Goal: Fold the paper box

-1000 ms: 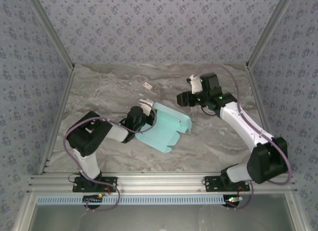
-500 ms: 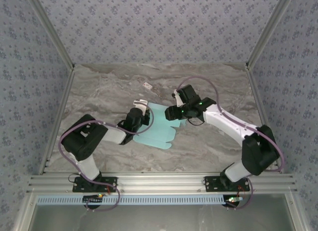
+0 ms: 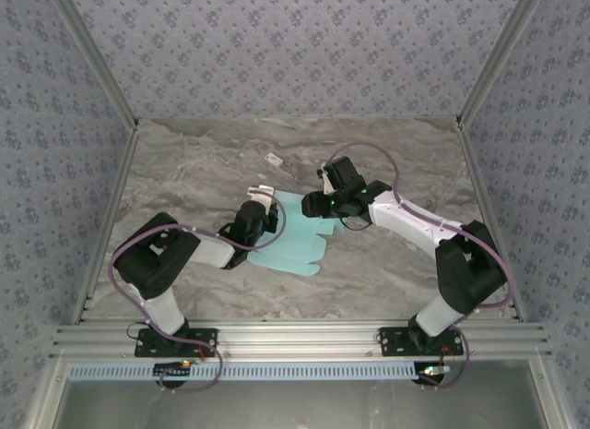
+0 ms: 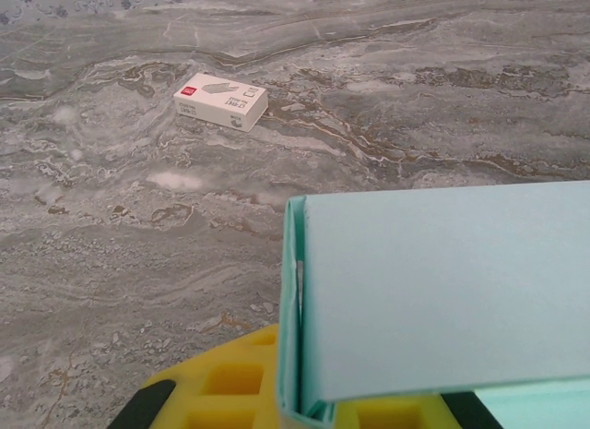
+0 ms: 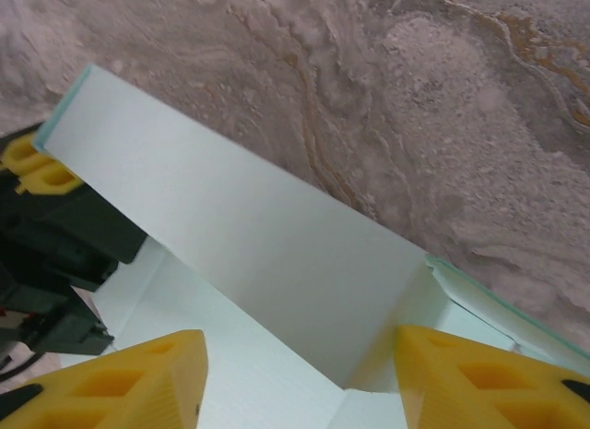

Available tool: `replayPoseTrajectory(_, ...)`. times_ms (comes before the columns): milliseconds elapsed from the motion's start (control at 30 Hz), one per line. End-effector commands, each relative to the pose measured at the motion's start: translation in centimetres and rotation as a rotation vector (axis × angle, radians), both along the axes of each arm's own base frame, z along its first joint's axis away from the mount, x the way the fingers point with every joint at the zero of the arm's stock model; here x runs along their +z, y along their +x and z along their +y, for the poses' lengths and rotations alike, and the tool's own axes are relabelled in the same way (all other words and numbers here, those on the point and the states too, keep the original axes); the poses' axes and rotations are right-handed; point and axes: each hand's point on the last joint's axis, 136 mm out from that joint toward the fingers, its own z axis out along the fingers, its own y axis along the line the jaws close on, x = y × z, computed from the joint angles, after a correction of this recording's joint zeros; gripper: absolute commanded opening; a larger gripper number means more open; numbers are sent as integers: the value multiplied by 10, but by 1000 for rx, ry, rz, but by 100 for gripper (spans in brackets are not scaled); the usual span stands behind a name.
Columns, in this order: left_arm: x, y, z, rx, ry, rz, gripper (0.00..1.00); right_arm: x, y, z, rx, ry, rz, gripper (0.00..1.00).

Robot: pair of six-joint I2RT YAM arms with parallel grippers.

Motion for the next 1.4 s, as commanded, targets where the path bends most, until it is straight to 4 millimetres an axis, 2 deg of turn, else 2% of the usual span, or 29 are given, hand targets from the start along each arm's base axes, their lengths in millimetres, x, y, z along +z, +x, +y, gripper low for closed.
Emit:
replayPoseTrajectory(0,14,-2,-5,-7,-31,-14,1,11,10,15,-5,151,-11,55)
replayPoseTrajectory(233,17,-3,-8,-15,-36,-12,1,20,12,29,31,304,-7,48)
replayPoseTrajectory(433,16,-4,-3,9,-40,-7,1,31,18,24,1,456,6,40)
replayPoseTrajectory(600,20,-3,0,27,-27,0,1,30,15,8,-18,296,-40,41)
replayPoseTrajectory(733,22,-3,4,48,-6,24,1,25,3,-11,-3,52,-84,48)
replayPoseTrajectory(867,28,-4,7,70,0,53,1,26,-9,-27,3,-68,-126,53)
replayPoseTrajectory(1033,39,-5,12,100,-19,77,1,32,-28,-39,6,-117,-174,56)
replayPoseTrajectory(1167,48,-8,15,114,-39,87,0,21,-44,-38,-7,-87,-169,59)
replayPoseTrajectory(1367,55,-12,16,115,-71,81,0,2,-45,-35,-101,-40,-141,61)
